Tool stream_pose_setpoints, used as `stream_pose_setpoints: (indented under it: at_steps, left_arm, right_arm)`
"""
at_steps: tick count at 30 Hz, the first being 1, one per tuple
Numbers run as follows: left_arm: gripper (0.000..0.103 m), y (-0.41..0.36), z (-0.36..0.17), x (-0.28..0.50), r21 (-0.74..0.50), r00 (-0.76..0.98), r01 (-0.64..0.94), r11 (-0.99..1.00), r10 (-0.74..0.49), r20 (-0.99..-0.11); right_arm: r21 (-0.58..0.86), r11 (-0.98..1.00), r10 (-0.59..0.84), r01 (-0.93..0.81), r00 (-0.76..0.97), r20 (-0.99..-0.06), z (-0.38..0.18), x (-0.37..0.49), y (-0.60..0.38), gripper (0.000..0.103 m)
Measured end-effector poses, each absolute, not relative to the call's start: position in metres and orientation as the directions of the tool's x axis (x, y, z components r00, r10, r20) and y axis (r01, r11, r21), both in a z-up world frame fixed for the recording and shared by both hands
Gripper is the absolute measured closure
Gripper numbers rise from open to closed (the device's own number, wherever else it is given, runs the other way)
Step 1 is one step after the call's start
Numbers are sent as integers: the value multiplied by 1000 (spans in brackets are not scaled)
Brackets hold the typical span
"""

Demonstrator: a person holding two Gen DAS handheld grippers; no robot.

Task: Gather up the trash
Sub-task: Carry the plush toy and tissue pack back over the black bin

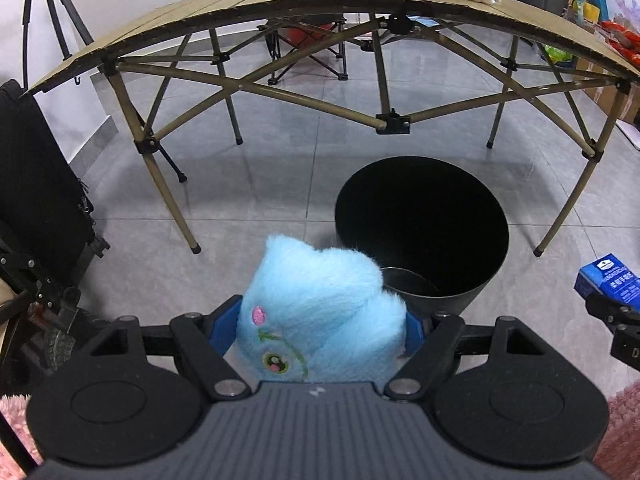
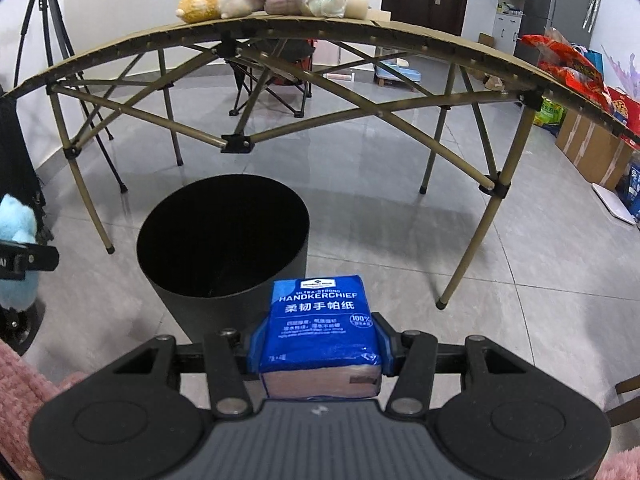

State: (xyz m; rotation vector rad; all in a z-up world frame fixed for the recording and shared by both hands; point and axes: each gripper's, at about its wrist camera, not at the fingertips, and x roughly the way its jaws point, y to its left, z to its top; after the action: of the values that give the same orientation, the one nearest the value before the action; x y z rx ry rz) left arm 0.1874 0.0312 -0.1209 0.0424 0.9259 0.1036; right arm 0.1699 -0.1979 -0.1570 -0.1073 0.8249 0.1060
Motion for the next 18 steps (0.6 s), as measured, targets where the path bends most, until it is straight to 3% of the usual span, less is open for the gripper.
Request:
stream_pose_setpoints:
  at_steps: [18]
  left_arm:
    - [25,28,-126,225,50,511,-88,995,88,-855]
  right_arm:
    - [-49,998,-18,-32,630,-776,-171,196,-221,52]
